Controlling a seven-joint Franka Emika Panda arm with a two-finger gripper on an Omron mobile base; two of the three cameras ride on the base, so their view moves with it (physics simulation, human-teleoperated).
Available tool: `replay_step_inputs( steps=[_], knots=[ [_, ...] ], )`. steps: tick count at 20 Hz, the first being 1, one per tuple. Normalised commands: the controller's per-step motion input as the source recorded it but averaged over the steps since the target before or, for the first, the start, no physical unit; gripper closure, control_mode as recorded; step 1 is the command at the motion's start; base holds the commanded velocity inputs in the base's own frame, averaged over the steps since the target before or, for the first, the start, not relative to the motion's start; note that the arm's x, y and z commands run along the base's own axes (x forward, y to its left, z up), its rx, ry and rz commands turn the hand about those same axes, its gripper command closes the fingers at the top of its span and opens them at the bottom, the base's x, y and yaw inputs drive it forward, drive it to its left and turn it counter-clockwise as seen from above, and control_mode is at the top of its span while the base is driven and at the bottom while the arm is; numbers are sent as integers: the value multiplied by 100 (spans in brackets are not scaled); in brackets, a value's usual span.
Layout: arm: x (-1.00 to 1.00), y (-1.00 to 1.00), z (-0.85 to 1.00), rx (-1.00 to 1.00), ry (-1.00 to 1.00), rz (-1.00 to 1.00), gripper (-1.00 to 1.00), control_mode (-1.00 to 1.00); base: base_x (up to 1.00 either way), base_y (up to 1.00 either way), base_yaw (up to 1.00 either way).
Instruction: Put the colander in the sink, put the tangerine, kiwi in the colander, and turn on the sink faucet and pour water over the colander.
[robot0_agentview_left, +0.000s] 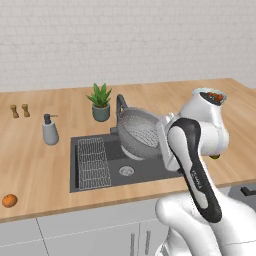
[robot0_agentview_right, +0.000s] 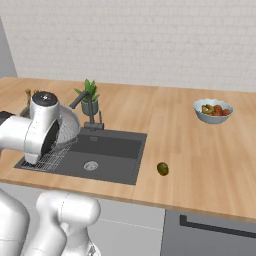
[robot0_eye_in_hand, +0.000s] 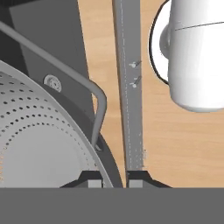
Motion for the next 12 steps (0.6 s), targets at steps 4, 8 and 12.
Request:
replay_step_inputs(
  steps=[4, 8, 12],
  knots=[
    [-45, -93, 35, 7, -3, 0, 100, -100, 0, 0, 0],
    [-44, -100, 29, 6, -3, 0, 100, -100, 0, 0, 0],
    [2, -100, 11, 4, 0, 0, 100, -100, 0, 0, 0]
  ],
)
